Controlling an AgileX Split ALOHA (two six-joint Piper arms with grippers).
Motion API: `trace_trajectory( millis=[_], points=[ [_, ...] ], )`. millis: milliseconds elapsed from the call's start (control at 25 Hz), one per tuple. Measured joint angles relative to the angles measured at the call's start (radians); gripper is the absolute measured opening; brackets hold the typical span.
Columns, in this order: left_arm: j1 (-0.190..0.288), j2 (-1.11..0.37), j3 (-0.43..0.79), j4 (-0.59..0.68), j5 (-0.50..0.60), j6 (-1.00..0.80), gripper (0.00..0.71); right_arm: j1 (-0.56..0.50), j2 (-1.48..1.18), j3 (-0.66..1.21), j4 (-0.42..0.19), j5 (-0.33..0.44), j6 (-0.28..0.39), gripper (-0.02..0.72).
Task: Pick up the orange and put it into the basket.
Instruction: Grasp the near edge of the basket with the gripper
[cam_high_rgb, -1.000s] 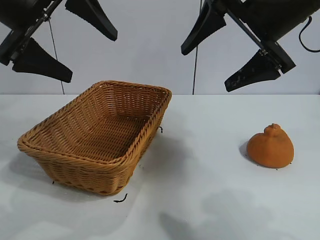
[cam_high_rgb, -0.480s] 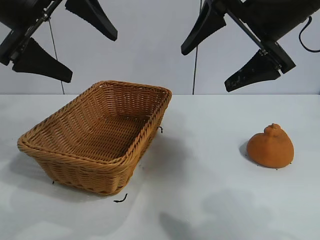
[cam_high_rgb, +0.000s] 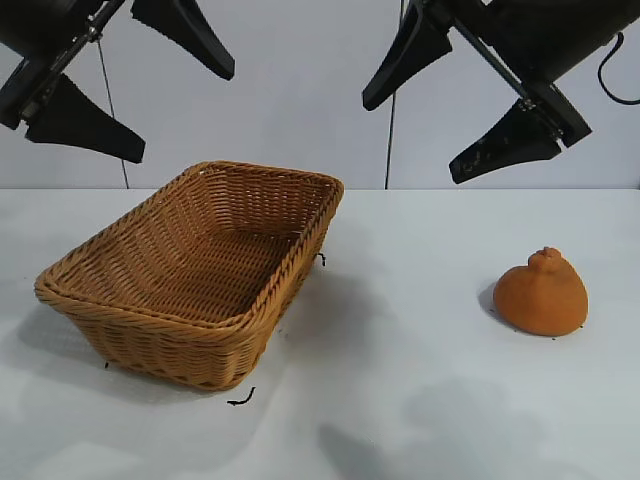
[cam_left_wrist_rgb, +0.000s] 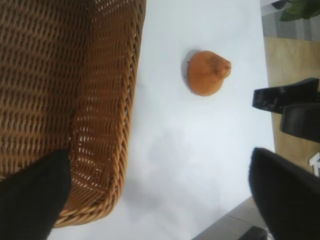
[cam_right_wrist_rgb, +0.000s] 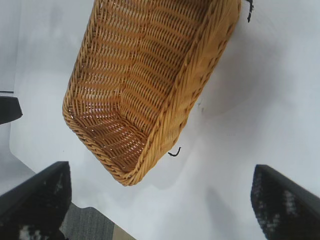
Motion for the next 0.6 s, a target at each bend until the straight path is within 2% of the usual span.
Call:
trace_trajectory(
  millis=[240,400,480,600],
  points=[
    [-0.003,-0.094,0.015,0.031,0.006,-0.075,0.692,0.000,0.000,0.000,0.000,-0.002,0.000,0.696],
    [-0.017,-0.184,0.071,0.089,0.009,-0.177,0.692,0.000,0.000,0.000,0.000,-0.003,0.001,0.696],
    [-0.047,-0.217,0.101,0.144,0.011,-0.266,0.692,0.000,0.000,0.000,0.000,-0.004,0.001,0.696],
    [-0.123,-0.232,0.109,0.273,0.007,-0.461,0.692,0.000,0.000,0.000,0.000,-0.004,0.002,0.696]
  ],
)
